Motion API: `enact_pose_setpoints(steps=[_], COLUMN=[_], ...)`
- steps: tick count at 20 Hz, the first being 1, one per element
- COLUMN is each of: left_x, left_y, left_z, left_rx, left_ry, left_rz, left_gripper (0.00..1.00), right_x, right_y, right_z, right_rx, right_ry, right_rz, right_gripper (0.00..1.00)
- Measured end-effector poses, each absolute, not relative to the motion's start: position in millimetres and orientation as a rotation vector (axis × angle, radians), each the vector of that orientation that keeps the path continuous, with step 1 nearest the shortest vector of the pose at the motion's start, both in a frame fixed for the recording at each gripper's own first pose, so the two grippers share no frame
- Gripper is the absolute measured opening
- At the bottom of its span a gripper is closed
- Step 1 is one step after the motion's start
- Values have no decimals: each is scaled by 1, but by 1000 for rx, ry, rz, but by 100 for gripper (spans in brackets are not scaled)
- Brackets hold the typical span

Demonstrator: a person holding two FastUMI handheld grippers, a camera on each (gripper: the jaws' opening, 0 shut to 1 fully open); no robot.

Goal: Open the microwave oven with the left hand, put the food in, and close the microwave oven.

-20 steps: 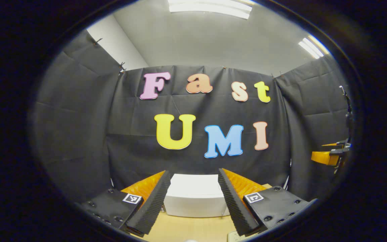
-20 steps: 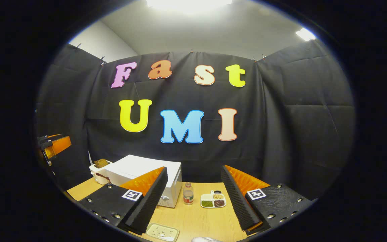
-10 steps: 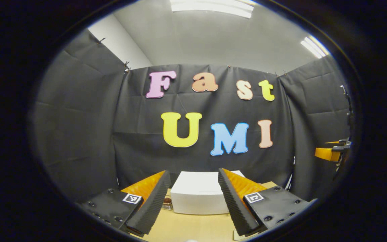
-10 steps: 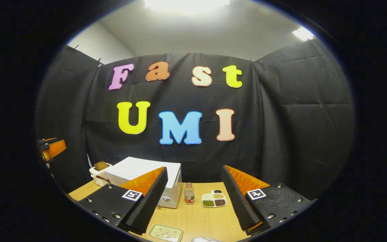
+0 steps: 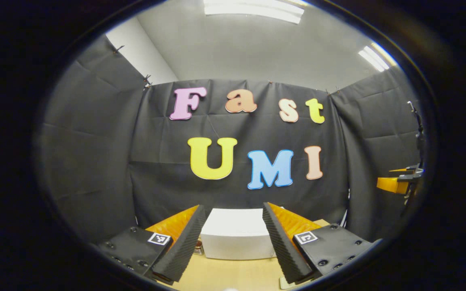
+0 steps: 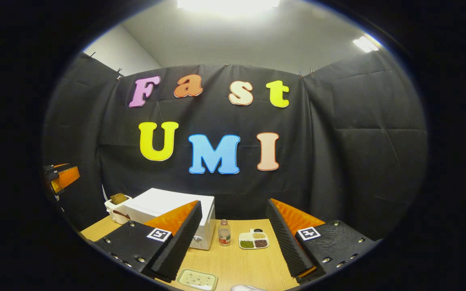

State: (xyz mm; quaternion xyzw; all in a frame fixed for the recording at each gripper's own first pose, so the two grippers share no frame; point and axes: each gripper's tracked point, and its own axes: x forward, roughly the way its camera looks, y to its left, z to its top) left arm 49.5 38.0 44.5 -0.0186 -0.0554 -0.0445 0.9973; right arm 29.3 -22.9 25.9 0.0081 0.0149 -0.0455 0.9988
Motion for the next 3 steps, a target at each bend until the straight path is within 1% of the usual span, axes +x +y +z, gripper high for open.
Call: enact_pose_setpoints(steps=[3], left_x=[49], left_y=[35], left_z=[48], left_rx=[-26], left_ry=[-118], left_rz=[-99], left_gripper=[94], right_x=[29], right_y=[-21], right_z=[28], right_rx=[22], right_ry=[27], right_rz=[-92], right_gripper=[97])
